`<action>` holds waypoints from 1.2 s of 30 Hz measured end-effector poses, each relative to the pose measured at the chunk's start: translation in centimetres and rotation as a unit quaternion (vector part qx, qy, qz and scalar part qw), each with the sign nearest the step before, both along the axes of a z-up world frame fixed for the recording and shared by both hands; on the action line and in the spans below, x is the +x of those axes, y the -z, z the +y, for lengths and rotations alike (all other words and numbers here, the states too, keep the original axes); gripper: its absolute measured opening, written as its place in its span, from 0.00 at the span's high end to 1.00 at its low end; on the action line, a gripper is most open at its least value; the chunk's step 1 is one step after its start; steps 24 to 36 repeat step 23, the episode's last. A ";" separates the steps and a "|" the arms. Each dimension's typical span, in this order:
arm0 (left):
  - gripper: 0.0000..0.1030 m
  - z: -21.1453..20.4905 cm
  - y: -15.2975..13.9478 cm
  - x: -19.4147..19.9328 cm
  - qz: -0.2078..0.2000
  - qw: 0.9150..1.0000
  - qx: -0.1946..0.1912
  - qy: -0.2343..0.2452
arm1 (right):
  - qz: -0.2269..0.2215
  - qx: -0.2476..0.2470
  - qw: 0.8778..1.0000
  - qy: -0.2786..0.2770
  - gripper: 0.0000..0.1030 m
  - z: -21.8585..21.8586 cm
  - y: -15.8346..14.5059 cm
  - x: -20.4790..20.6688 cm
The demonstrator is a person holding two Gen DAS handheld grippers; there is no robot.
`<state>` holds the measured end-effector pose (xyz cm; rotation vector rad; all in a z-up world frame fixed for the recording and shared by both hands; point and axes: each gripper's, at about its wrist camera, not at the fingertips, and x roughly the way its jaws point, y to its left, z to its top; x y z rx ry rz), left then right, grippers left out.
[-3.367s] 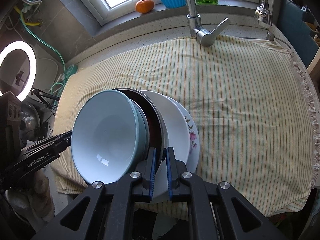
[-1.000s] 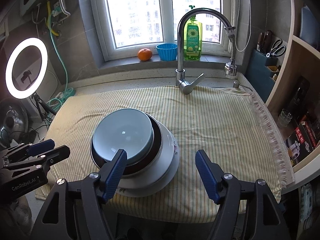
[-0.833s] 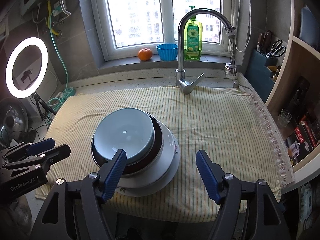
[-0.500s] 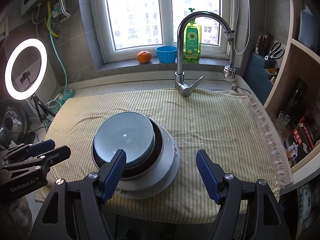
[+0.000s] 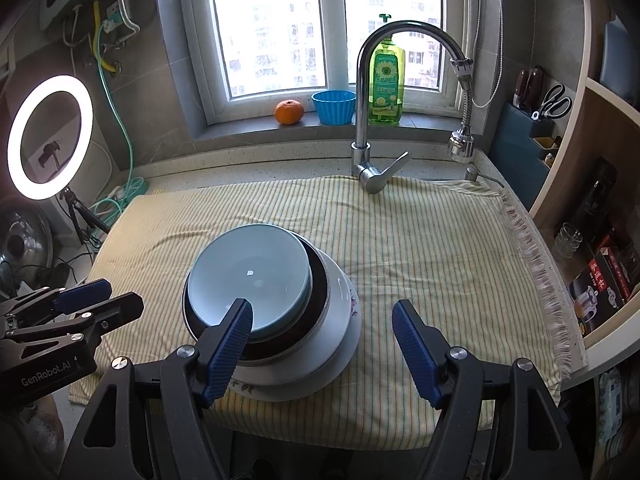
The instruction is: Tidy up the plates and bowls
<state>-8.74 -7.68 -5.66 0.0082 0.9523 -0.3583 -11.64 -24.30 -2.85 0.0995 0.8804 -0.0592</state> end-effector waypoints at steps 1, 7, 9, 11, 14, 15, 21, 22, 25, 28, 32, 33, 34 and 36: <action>0.49 0.0 0.0 0.0 0.001 1.000 0.000 0.001 | 0.000 0.000 1.000 0.001 0.33 0.0 0.0 0.0; 0.49 -0.1 0.1 0.2 0.001 1.000 0.000 0.000 | 0.003 0.003 1.000 0.003 0.33 -0.2 0.2 0.2; 0.49 -0.2 0.1 0.2 0.001 1.000 0.001 0.000 | 0.004 0.003 1.000 0.003 0.33 -0.2 0.2 0.3; 0.49 -0.2 0.1 0.3 0.002 1.000 0.001 0.000 | 0.004 0.003 1.000 0.003 0.33 -0.2 0.2 0.3; 0.49 -0.2 0.2 0.4 0.004 1.000 0.001 -0.001 | 0.005 0.004 1.000 0.002 0.33 -0.2 0.4 0.3; 0.49 -0.2 0.2 0.4 0.004 1.000 0.001 -0.002 | 0.006 0.005 1.000 0.002 0.33 -0.2 0.4 0.3; 0.49 -0.2 0.3 0.5 0.005 1.000 0.004 -0.004 | 0.010 0.007 1.000 0.001 0.33 -0.5 0.7 0.4; 0.49 -0.2 0.3 0.5 0.006 1.000 0.005 -0.005 | 0.010 0.007 1.000 0.001 0.33 -0.5 0.7 0.3; 0.49 -0.2 0.4 0.6 0.007 1.000 0.005 -0.006 | 0.010 0.007 1.000 0.001 0.33 -0.5 0.7 0.3; 0.49 -0.2 0.4 0.6 0.007 1.000 0.005 -0.006 | 0.010 0.007 1.000 0.001 0.33 -0.5 0.7 0.3; 0.49 -0.2 0.4 0.6 0.007 1.000 0.005 -0.006 | 0.010 0.007 1.000 0.001 0.33 -0.5 0.7 0.3; 0.49 -0.2 0.4 0.6 0.007 1.000 0.005 -0.006 | 0.010 0.007 1.000 0.001 0.33 -0.5 0.7 0.3; 0.49 -0.2 0.4 0.6 0.007 1.000 0.005 -0.006 | 0.010 0.007 1.000 0.001 0.33 -0.5 0.7 0.3; 0.49 -0.2 0.4 0.6 0.007 1.000 0.005 -0.006 | 0.010 0.007 1.000 0.001 0.33 -0.5 0.7 0.3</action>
